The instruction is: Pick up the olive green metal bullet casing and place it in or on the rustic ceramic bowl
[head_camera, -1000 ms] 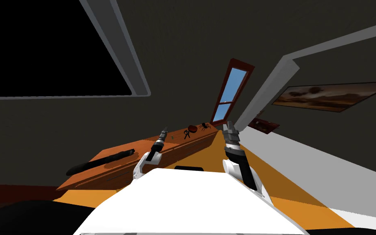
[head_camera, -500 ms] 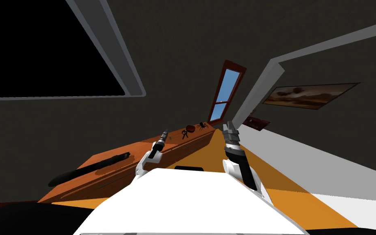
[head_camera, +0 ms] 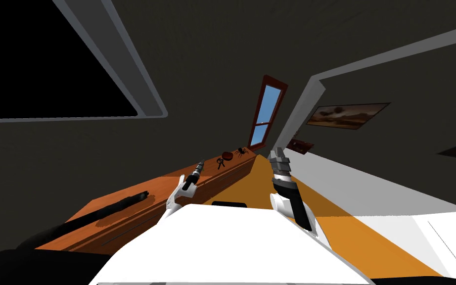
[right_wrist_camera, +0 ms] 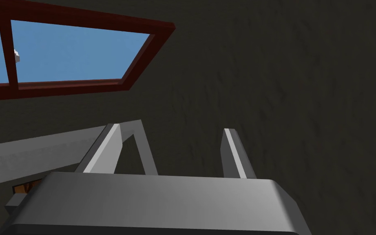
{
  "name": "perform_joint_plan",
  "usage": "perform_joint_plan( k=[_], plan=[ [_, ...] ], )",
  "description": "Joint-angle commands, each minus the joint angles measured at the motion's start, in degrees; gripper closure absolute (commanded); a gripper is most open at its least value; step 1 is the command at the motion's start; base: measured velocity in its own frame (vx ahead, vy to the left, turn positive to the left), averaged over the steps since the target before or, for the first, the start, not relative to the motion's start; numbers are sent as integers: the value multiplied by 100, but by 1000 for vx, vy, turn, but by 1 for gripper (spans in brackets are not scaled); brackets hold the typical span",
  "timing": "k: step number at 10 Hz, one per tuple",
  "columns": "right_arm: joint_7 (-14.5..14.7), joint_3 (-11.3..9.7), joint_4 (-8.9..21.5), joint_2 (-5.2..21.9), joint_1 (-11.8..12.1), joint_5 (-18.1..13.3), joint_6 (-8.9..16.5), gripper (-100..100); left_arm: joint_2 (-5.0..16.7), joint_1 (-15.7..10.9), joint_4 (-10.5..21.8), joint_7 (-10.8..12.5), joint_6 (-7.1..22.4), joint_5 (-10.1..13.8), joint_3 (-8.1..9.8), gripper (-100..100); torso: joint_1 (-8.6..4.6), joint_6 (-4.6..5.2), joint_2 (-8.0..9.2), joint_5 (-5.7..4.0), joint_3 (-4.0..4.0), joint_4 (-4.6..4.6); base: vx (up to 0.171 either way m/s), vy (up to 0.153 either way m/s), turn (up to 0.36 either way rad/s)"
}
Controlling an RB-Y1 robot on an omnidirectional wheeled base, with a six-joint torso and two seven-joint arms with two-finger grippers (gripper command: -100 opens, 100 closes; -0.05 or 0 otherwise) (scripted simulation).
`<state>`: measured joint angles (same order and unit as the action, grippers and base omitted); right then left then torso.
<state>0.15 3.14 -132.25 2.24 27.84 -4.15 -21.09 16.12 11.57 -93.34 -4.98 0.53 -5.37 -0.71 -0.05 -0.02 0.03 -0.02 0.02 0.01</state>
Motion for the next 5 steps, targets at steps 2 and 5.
perform_joint_plan(
  k=[2,5],
  plan=[
    [0,0,0,0,1,0,0,0,136,-236,396,-66,335,3,-43,-100,2,-3,0,0,0,0,0,-21,-119],
    [0,1,0,0,1,0,0,0,215,-369,721,-116,541,9,-80,-100,5,-4,0,1,0,0,2,-14,-74]
  ],
)
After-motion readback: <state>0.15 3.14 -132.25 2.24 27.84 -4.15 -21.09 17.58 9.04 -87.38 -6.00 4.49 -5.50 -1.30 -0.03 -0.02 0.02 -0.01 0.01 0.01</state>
